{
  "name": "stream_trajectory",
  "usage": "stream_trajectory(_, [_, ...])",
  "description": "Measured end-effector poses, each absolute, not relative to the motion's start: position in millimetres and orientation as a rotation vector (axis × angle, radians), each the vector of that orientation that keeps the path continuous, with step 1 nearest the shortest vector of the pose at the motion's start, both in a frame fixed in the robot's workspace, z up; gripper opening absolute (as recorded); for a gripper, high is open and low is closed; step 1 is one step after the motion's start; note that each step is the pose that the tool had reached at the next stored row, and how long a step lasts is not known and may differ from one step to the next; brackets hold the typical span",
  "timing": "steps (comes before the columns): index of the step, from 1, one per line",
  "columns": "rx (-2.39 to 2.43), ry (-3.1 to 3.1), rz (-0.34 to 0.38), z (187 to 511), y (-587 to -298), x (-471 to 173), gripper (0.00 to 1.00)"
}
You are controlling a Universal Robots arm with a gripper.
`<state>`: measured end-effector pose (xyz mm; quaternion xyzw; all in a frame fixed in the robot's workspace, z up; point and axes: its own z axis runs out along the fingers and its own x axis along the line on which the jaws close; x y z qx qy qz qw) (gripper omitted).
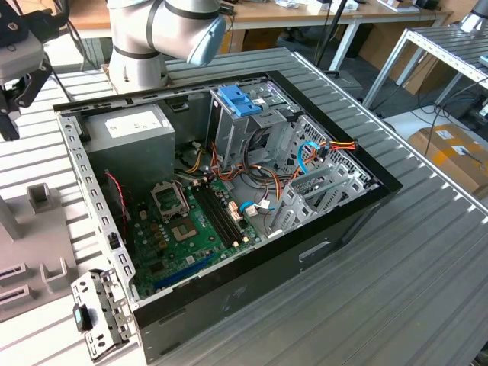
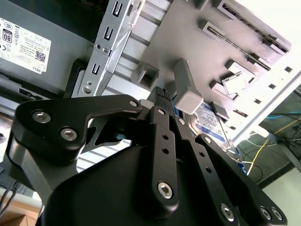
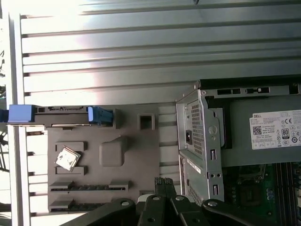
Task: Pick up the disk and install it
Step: 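Reach for the disk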
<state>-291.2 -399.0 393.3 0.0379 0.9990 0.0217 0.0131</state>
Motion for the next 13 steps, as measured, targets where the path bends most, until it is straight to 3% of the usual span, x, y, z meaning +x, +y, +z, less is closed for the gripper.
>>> stream_trajectory(13, [0.118,3.113,0.068,393.3,-398.9,-298.7,0.11])
